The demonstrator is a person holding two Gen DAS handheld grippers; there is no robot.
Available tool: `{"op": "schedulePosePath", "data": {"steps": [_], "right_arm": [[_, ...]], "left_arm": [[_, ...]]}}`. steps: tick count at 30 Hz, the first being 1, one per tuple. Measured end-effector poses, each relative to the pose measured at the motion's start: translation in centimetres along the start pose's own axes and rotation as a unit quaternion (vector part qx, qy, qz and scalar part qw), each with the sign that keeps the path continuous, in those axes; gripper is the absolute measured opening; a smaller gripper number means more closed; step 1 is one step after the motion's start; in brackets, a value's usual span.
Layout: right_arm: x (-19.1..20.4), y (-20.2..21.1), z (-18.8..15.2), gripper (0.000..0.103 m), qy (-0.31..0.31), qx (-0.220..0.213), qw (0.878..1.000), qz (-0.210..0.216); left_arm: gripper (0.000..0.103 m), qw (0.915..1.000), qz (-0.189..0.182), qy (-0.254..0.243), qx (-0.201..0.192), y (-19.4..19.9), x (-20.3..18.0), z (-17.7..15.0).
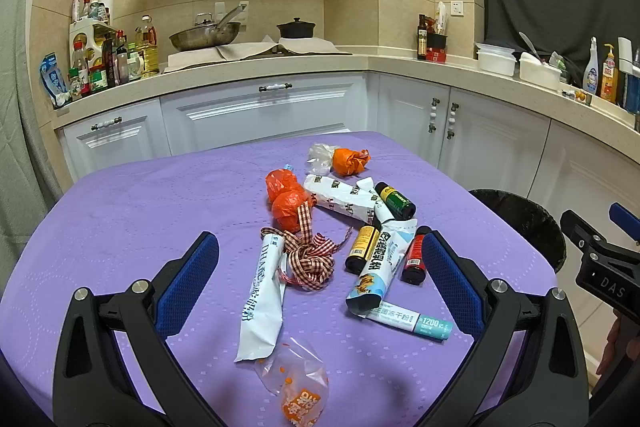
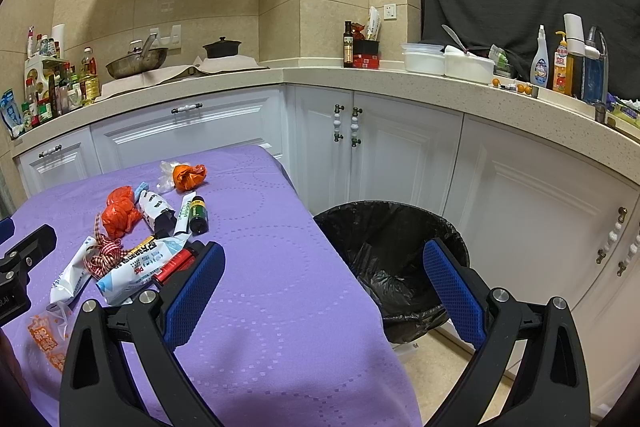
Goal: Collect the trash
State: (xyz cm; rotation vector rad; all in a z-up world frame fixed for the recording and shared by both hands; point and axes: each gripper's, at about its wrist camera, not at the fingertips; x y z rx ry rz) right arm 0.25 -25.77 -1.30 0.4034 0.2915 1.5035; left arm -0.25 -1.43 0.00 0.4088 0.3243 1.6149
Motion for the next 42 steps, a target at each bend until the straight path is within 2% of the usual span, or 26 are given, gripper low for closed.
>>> {"op": "schedulePosePath", "data": {"steps": [5, 11, 20, 25, 28, 30, 33, 35, 36, 37, 42], "right_arm": [[-0.1, -0.1, 0.0, 0.097, -0.001, 0.002, 1.000, 0.002], [-0.1, -0.4, -0.5, 0.097, 0.002, 0.009, 1.000, 0.025], [3.2, -1.5, -2.0, 0.097, 0.033, 0.034, 0.992, 0.118], [5.8, -2.4, -3.0, 0.097, 0.053, 0.052, 0.984, 0.164], [6.7, -3.0, -3.4, 0.097, 0.059, 0.069, 0.979, 0.183], [7.1, -3.5, -3.8, 0.097, 0.060, 0.078, 0.976, 0.196], [7.5, -3.9, -4.3, 0.095, 0.061, 0.091, 0.972, 0.207], [7.8, -4.2, -4.5, 0.087, 0.064, 0.099, 0.970, 0.215], [7.9, -4.3, -4.6, 0.066, 0.066, 0.106, 0.968, 0.218], [8.1, -4.6, -4.7, 0.053, 0.067, 0.116, 0.965, 0.226], [8.7, -4.6, -5.4, 0.051, 0.081, 0.123, 0.957, 0.249]], "left_arm": [[0.099, 1.0000, 0.001, -0.001, 0.003, 0.0, -0.5, -0.1], [0.099, 0.9999, 0.006, 0.001, 0.009, -0.1, -0.1, -0.6], [0.099, 0.9988, 0.030, 0.015, 0.035, -0.1, 3.6, -2.7], [0.098, 0.9977, 0.029, 0.019, 0.059, -0.2, 5.1, -3.9], [0.089, 0.9971, 0.024, 0.018, 0.070, -0.3, 5.6, -4.5], [0.078, 0.9965, 0.022, 0.019, 0.078, -0.5, 5.9, -4.9], [0.077, 0.9953, 0.010, 0.030, 0.091, -0.8, 6.1, -5.3], [0.077, 0.9953, 0.003, 0.028, 0.092, -0.6, 5.9, -5.5], [0.077, 0.9955, 0.001, 0.025, 0.091, -0.5, 5.7, -5.6], [0.077, 0.9958, -0.001, 0.021, 0.089, -0.3, 5.5, -5.7], [0.077, 0.9964, -0.001, 0.017, 0.083, 0.2, 5.1, -5.7]]}}
Point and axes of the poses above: each gripper's, at about its wrist camera, not at the fingertips, and y roughly against the way its jaws point, x to its left, z to its top, and after that the axes turned 6 degrees about z, right-handed
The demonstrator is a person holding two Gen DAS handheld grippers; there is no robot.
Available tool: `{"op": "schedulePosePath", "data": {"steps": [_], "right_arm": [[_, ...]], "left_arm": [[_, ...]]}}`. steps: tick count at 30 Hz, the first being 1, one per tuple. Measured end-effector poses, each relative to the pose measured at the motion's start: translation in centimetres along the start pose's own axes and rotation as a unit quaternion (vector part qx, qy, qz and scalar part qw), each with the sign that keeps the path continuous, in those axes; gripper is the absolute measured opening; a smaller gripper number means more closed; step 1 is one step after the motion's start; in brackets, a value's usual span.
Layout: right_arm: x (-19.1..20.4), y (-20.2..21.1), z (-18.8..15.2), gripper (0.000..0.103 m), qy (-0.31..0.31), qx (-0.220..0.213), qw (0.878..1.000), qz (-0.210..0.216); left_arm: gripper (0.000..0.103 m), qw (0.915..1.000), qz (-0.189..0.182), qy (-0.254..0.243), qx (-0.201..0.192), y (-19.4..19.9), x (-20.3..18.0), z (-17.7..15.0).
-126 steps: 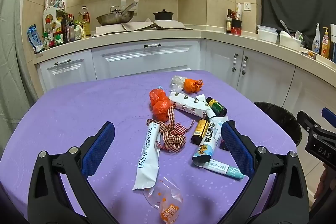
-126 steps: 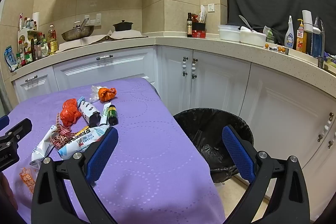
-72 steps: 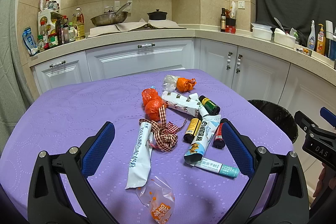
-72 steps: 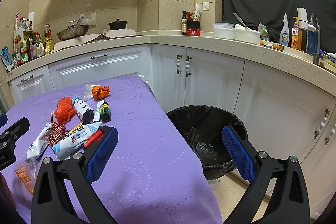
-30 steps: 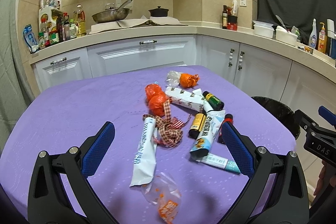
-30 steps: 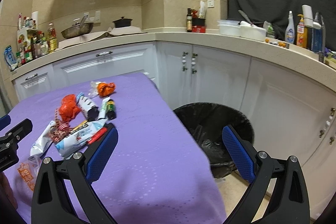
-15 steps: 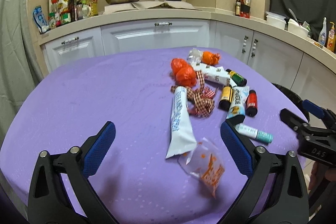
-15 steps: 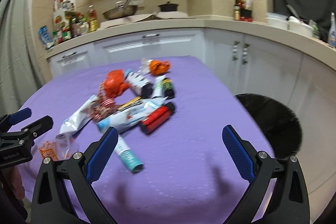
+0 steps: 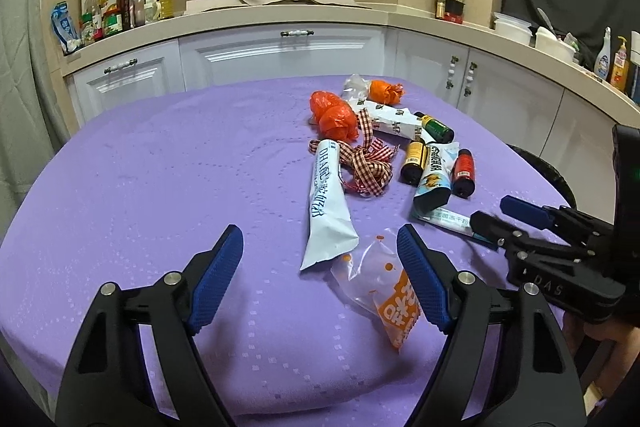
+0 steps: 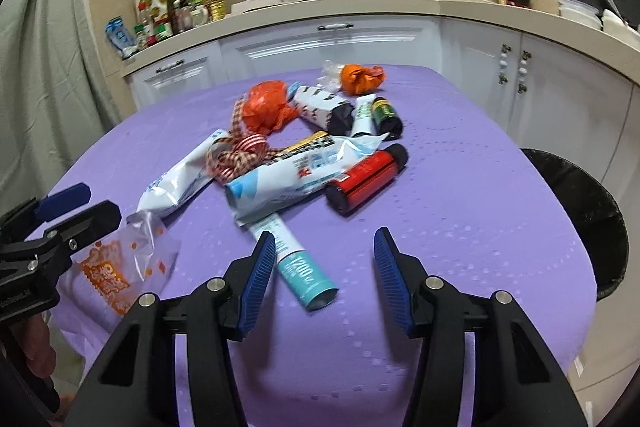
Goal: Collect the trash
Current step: 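Grasp the clear orange-printed snack bag with the left tool while the right tool grasps the teal toothpaste tube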
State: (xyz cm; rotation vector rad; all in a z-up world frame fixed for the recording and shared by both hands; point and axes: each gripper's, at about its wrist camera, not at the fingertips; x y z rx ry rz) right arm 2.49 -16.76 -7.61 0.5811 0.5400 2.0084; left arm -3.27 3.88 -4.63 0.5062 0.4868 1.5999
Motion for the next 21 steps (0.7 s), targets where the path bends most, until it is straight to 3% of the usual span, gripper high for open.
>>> {"op": "schedulePosePath", "data": {"steps": [7, 9, 14, 16, 21], "right_arm": [[0.8, -0.6, -0.3, 0.031, 0.023, 0.016, 0.999, 0.019], [0.6, -0.7, -0.5, 0.027, 0.017, 0.018, 0.999, 0.022], [0.2, -0.2, -0.9, 0.021, 0.011, 0.012, 0.999, 0.028], [0.1, 0.0, -1.0, 0.019, 0.012, 0.010, 1.000, 0.027], [-0.1, 0.5, -1.4, 0.018, 0.009, 0.008, 1.000, 0.023]], "left_arm": [[0.080, 1.0000, -0.003, 0.003, -0.005, 1.0, -0.4, 0.1], [0.084, 1.0000, -0.006, -0.003, -0.006, 1.3, -0.8, 0.0], [0.084, 0.9998, -0.013, -0.014, 0.004, 1.1, -1.6, -0.9], [0.080, 0.9996, -0.017, -0.020, 0.008, 0.8, -2.0, -1.4], [0.052, 0.9989, -0.030, -0.033, 0.017, 0.0, -3.0, -2.1]]}}
Point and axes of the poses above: each gripper's, at about its wrist camera, not at the fingertips, and y roughly against the way its jaws point, x to its left, z to its top, and after that the axes turned 6 degrees about z, right-handed
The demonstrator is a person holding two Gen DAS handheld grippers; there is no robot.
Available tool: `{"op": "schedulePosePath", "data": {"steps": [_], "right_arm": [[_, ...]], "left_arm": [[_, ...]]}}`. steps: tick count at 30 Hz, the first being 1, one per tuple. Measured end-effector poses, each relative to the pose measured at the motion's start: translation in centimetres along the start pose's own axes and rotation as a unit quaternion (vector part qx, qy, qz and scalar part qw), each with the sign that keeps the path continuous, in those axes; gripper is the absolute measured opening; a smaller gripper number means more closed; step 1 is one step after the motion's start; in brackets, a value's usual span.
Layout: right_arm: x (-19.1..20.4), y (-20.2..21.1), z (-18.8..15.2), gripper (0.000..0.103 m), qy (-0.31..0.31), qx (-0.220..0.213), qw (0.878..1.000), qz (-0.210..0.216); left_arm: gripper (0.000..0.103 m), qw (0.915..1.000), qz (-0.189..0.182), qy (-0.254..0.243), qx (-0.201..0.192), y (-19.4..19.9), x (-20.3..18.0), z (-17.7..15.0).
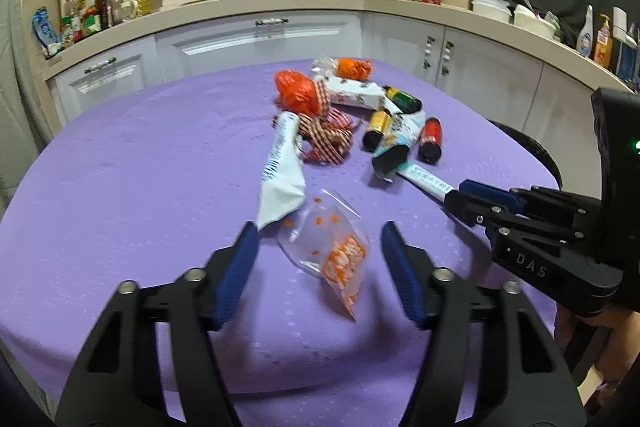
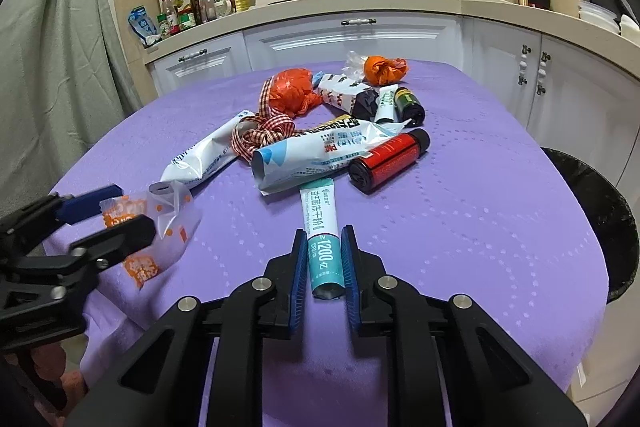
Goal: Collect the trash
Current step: 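Grasp the clear orange-printed snack bag with the left tool while the right tool grasps the teal toothpaste tube, then carry both items over the black bin and open both tools to drop them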
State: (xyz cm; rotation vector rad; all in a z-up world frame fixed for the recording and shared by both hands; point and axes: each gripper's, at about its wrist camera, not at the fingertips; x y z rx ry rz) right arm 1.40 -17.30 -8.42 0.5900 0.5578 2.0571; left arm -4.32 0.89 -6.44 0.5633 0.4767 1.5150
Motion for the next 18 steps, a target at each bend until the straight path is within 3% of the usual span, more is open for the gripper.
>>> {"op": "schedulePosePath", "data": {"steps": [1, 5, 11, 18], "right_arm": [[-0.1, 0.1, -0.1, 0.018, -0.001, -0.001, 1.000, -0.001], [-0.5, 0.6, -0.4, 0.017, -0.005, -0.006, 1.000, -0.008], [-0.8, 1.8, -0.5, 0.016, -0.007, -0.015, 1.000, -0.019], [-1.8, 4.8, -0.5, 0.015, -0.018, -0.043, 0.997, -0.055]], "left_arm": [[0.050, 1.0000, -0.002, -0.002, 0.000, -0.1, -0.1, -0.1], [0.023, 0.9998, -0.012, -0.013, 0.001, -0.5, -0.5, -0.6], [0.020, 0.9995, -0.023, -0.020, -0.011, 0.1, -0.5, -0.9], [0.020, 0.9971, -0.034, -0.043, -0.052, 2.4, -1.7, 0.2]]}}
Point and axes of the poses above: each gripper's, at about its wrist camera, not at the fingertips, and y roughly against the way its jaws point, x to its left, z to its top, and after that the axes turned 6 degrees about z, right-handed
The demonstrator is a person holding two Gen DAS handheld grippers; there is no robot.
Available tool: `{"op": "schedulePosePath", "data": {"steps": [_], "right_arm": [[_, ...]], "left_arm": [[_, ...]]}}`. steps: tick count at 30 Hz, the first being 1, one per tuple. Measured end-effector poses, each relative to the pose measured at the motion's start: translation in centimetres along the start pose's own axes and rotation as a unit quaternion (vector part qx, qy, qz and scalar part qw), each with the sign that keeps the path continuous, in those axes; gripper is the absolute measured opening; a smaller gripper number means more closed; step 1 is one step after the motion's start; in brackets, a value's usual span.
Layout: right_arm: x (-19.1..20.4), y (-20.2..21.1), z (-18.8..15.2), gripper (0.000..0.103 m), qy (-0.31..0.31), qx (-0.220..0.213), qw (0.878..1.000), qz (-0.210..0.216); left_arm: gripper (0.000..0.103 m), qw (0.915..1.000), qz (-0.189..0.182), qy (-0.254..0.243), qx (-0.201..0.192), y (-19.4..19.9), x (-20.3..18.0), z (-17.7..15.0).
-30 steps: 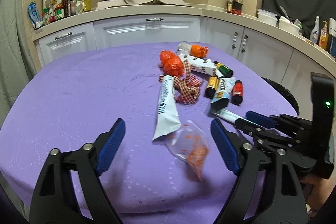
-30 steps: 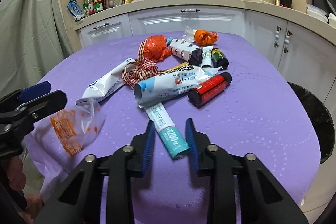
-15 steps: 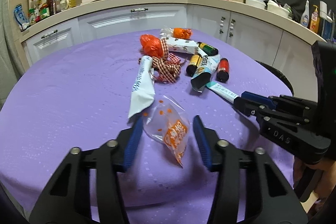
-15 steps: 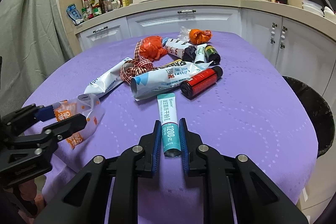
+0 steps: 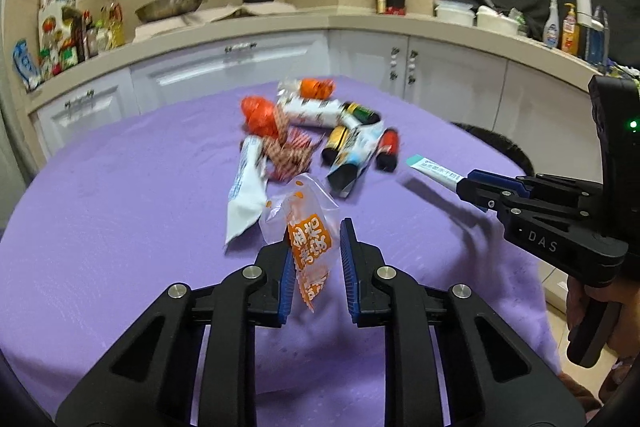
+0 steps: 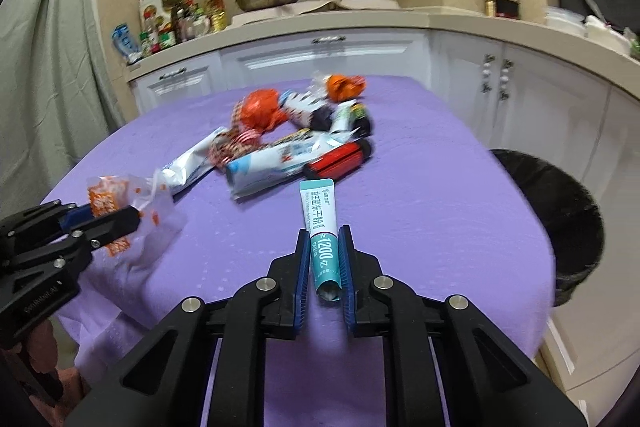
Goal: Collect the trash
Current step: 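Carry both items over the black bin and open both tools to drop them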
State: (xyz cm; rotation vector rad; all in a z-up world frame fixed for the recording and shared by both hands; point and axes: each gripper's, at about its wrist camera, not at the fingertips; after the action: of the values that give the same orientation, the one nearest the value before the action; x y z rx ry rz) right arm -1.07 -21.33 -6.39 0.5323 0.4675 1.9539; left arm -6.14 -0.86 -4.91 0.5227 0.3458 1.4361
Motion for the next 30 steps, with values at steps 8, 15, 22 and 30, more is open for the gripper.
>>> {"op": "schedulePosePath", "data": {"steps": [8, 15, 22, 30], "right_arm": [[-4.7, 2.9, 2.4, 0.015, -0.024, -0.046, 0.995, -0.081], [-10.6, 3.5, 3.6, 0.015, -0.067, -0.060, 0.984, -0.153], [-16.5, 2.8, 4.2, 0.015, -0.108, -0.067, 0.973, -0.192], [-21.1, 0.5, 4.1, 0.015, -0.141, -0.059, 0.968, -0.200]], "left_arm": [[0.020, 0.9982, -0.046, -0.024, -0.031, -0.9, -3.2, 4.0], [0.020, 0.9935, -0.085, -0.052, -0.055, -4.8, -9.1, 9.3], [0.020, 0.9879, -0.113, -0.085, -0.065, -9.5, -16.0, 13.2], [0.020, 0.9861, -0.124, -0.106, -0.035, -15.7, -21.5, 15.3]]}}
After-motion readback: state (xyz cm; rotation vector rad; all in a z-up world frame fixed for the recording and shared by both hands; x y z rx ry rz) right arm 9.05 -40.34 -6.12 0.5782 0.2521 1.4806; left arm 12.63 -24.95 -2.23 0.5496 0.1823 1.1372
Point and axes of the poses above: each gripper's, at about its wrist camera, not at the fingertips, and y roughly against the way its jaws point, x to its left, z to its top, and after that the axes turned 6 degrees about z, right-handed
